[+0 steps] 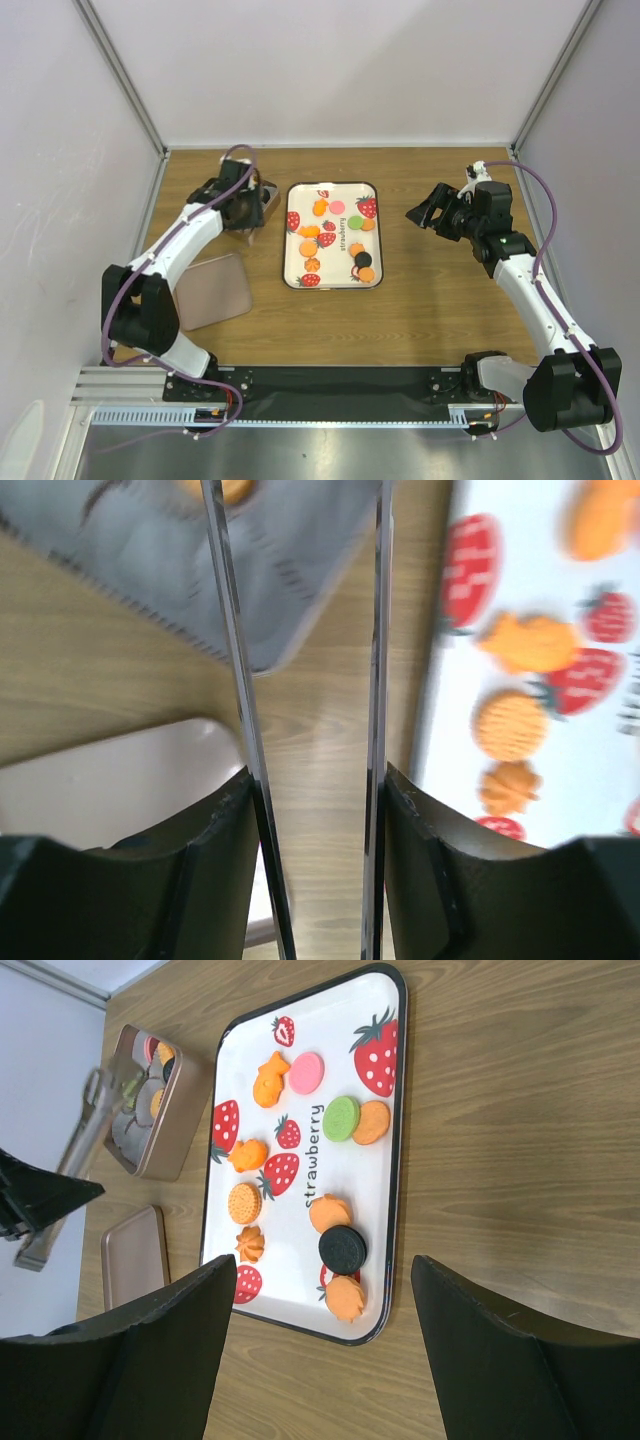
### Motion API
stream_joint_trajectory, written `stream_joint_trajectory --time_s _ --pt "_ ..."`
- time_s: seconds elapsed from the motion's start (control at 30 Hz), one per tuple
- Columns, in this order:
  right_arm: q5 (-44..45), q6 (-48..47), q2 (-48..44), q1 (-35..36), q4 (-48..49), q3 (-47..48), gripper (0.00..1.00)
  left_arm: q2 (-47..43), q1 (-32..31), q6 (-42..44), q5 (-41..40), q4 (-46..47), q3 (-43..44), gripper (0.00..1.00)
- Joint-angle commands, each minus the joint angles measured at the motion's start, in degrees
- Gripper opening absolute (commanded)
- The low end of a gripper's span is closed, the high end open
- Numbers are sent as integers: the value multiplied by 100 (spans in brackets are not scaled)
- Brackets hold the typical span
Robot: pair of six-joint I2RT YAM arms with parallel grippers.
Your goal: Pack the cookies
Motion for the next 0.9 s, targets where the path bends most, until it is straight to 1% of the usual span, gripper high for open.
stream_joint_trajectory --time_s 0.0,0.07,0.17,0.37,0.47,0.73,0.87 --pt "-12 -80 -68 22 131 132 77 -118 -846 37 -222 -138 805 52" --pt "23 -89 -59 14 114 141 77 49 -1313 11 -372 -270 1192 52" --pt "50 -98 -68 5 88 150 77 488 -1718 -42 -346 -280 1562 52" --pt "67 -133 -76 5 52 150 77 1209 -2237 -34 -311 -385 2063 52" --pt "76 -125 -68 5 52 150 77 1385 -2449 -7 -390 -446 2160 52" --pt "59 -116 -50 -4 70 150 77 1527 -2730 -33 -346 -359 1950 52" --pt "50 -107 -41 -13 70 150 77 1667 -2836 -33 -355 -376 2011 52"
